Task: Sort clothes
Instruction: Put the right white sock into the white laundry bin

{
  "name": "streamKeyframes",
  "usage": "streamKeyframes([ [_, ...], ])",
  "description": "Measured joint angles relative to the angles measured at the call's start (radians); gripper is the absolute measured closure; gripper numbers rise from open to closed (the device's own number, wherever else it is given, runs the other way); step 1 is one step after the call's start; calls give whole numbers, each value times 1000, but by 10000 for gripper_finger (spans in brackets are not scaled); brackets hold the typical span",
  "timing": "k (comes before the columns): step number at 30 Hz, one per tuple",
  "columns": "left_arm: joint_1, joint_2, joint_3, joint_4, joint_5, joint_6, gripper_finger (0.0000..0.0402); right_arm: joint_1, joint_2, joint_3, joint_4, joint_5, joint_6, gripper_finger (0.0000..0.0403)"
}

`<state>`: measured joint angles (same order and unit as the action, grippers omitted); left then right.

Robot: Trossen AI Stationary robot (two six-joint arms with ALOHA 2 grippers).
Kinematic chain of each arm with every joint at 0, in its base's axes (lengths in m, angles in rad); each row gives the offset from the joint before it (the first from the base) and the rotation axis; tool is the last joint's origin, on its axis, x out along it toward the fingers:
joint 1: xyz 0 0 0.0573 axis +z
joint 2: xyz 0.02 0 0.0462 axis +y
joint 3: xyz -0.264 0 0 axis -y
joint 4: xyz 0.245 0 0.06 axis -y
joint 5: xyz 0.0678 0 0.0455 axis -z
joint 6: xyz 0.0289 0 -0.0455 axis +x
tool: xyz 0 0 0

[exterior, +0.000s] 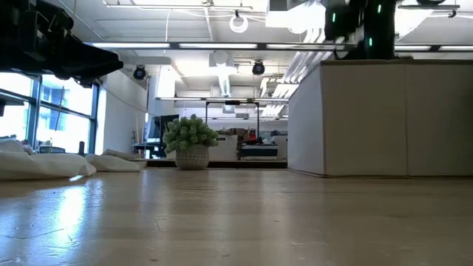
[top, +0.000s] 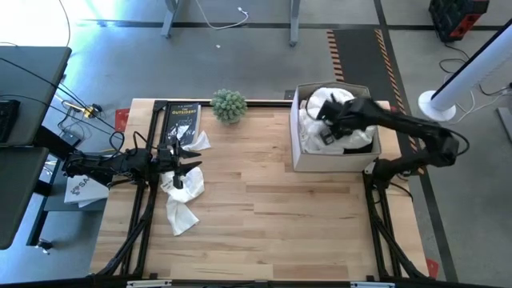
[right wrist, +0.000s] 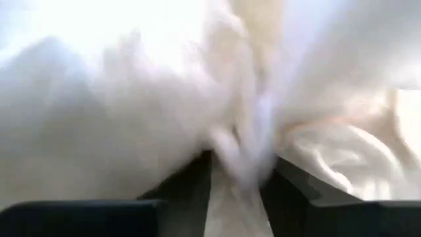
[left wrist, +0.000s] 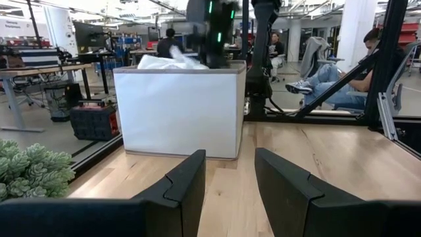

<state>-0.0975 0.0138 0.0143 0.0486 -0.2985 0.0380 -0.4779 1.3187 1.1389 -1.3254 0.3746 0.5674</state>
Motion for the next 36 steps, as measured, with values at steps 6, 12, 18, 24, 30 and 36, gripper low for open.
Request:
streamKeyframes([
  [6, 0, 0, 0, 0, 0, 0, 271, 2, -108, 190, -4, 55, -20, 263],
  [12, 0, 0, 0, 0, 0, 0, 271, 1, -248, 78, 245, 435, -65, 262],
  [18, 0, 0, 0, 0, 0, 0, 271, -41, -322, -242, 623, 442, -105, 263],
  [24, 0, 0, 0, 0, 0, 0, 271, -69, -310, -574, 1062, 255, -55, 263],
  [30, 0, 0, 0, 0, 0, 0, 271, -73, -311, -733, 1260, 253, 9, 264],
  [36, 0, 0, 0, 0, 0, 0, 271, -26, -397, -625, 1207, 223, -141, 264],
])
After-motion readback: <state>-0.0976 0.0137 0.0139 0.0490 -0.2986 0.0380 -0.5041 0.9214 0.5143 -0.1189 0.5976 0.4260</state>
